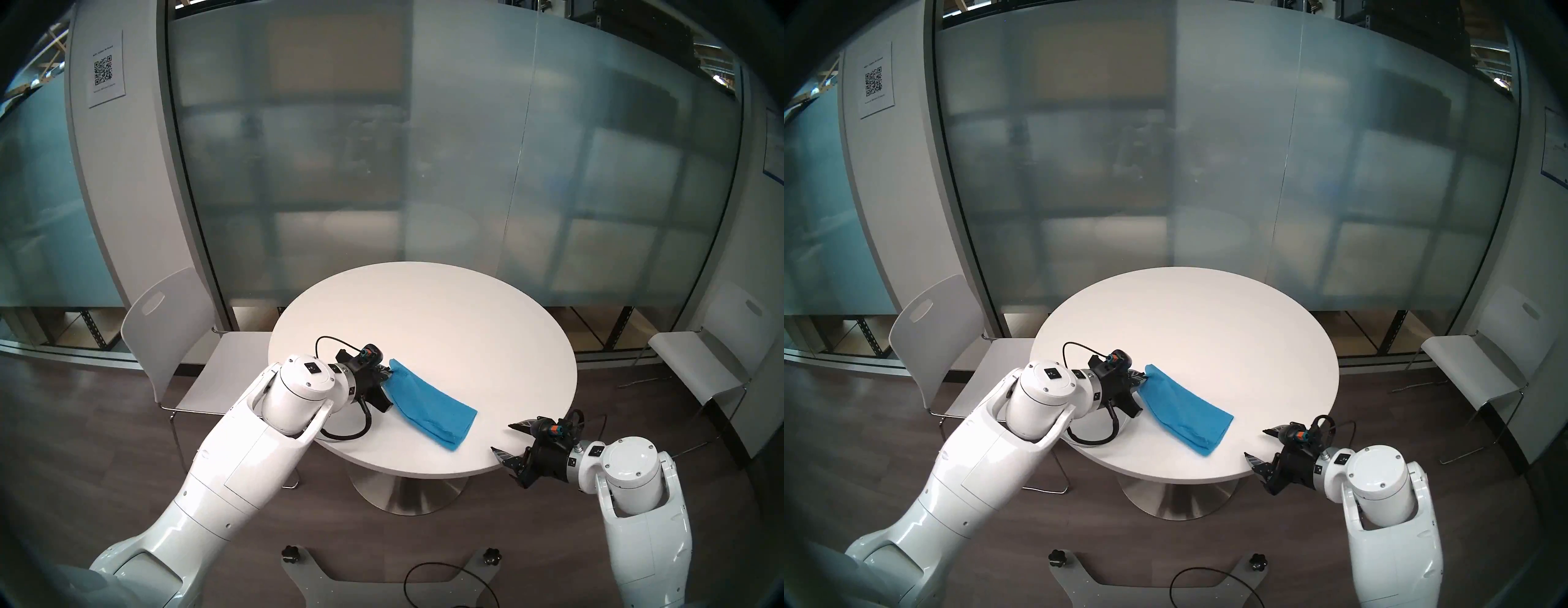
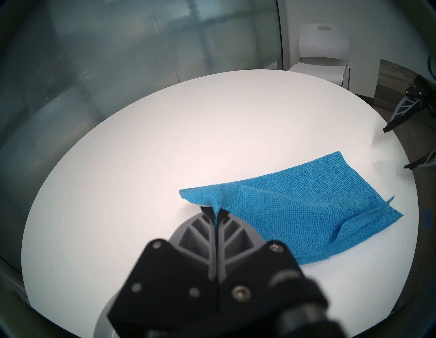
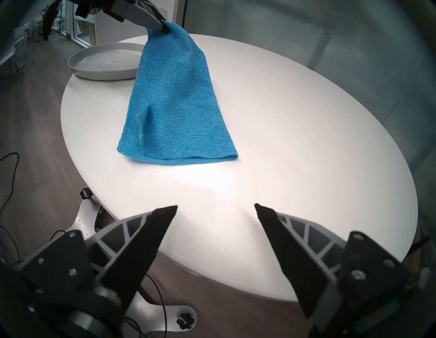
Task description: Fold the napkin in half twice and place it beside the plate
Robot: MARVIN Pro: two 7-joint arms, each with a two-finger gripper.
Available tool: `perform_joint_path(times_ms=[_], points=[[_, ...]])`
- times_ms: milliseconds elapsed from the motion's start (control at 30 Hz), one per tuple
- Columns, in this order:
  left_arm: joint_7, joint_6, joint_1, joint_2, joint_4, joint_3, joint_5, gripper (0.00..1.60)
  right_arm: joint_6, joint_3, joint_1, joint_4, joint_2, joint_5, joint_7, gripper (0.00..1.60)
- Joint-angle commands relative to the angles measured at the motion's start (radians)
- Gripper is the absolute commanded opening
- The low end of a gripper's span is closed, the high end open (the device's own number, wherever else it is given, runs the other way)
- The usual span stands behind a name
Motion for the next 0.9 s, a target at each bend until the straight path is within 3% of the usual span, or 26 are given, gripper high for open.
perform_joint_path(times_ms=[0,600,867], points=[[-0.017,-0.018,-0.023,0.024,0.016,0.011,0.016,0.00,-0.013,0.001,0.010,-0.015,-0.006,0.009,-0.004,1.38],[-0.076,-0.019,-0.021,0.078,-0.021,-0.003,0.030,0.00,-0.016,-0.014,0.023,-0.014,-0.013,0.008,-0.004,1.38],[-0.062,-0.028,0.008,0.068,-0.028,0.003,0.041,0.00,-0.017,-0.014,0.020,-0.014,-0.016,0.009,-0.009,1.37]])
